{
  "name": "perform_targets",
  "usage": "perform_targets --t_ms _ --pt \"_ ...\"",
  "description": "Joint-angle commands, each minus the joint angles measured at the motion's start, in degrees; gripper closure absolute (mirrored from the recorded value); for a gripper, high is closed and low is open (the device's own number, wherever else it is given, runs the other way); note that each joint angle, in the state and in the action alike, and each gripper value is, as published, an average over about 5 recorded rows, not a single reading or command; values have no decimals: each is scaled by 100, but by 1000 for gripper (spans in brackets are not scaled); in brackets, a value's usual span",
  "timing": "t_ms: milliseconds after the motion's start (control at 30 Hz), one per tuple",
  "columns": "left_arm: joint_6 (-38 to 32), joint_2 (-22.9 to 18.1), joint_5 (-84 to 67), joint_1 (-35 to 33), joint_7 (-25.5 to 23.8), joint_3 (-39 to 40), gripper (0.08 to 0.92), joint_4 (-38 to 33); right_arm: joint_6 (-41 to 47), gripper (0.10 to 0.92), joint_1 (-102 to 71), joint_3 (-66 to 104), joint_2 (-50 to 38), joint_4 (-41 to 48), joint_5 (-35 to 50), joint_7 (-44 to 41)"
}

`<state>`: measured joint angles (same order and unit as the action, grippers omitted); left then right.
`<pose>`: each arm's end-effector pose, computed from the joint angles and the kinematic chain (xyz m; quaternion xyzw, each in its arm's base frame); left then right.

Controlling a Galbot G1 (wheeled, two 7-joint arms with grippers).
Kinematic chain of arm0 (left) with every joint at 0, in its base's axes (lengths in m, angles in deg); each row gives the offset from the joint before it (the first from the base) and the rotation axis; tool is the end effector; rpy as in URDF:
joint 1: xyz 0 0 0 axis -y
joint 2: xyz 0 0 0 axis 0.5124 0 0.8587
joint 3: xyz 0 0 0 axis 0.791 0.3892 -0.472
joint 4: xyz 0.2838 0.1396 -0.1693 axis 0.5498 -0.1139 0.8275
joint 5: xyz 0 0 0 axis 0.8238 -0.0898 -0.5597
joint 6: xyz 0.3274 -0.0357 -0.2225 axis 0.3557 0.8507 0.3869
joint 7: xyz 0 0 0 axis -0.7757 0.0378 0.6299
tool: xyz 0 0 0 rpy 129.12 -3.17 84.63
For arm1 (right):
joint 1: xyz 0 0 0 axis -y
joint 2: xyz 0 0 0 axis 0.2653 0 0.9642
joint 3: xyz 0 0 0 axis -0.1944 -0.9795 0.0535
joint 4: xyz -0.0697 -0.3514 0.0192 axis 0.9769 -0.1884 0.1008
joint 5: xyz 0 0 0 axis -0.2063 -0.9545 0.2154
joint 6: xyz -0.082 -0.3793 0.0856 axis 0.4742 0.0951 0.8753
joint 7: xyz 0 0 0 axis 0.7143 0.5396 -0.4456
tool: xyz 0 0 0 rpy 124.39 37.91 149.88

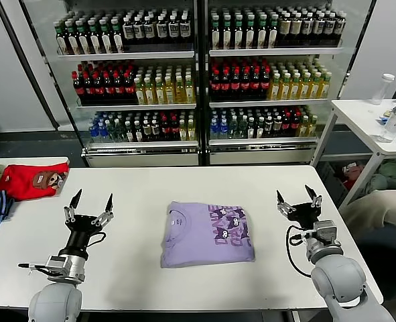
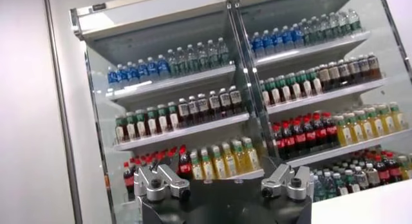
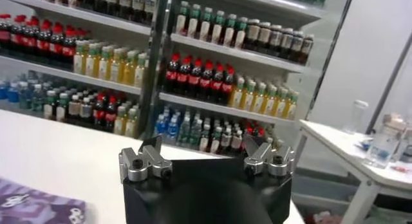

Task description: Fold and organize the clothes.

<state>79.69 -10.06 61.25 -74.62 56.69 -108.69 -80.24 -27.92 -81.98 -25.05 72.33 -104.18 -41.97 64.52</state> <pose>0.3000 0.1256 -0.3008 0.0070 0.9914 0.1087 0.0725 0.3362 -0.0746 -0.2321 0.0192 -0.9899 0.1258 0.0622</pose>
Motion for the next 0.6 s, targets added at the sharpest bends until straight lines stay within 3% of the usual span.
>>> perform_targets --t_ms 33,167,300,600 --pt "-325 -229 93 -218 -20 -120 177 187 -335 202 68 -176 63 344 -453 46" --pt "-249 -211 100 -88 28 -82 177 285 -563 202 95 -277 100 381 -877 68" --pt "-47 -182 275 506 52 206 177 590 -847 203 -235 174 -58 138 -1131 10" --pt "-44 -304 526 1512 -66 904 177 1333 -1287 203 -1226 1156 -219 26 -911 -123"
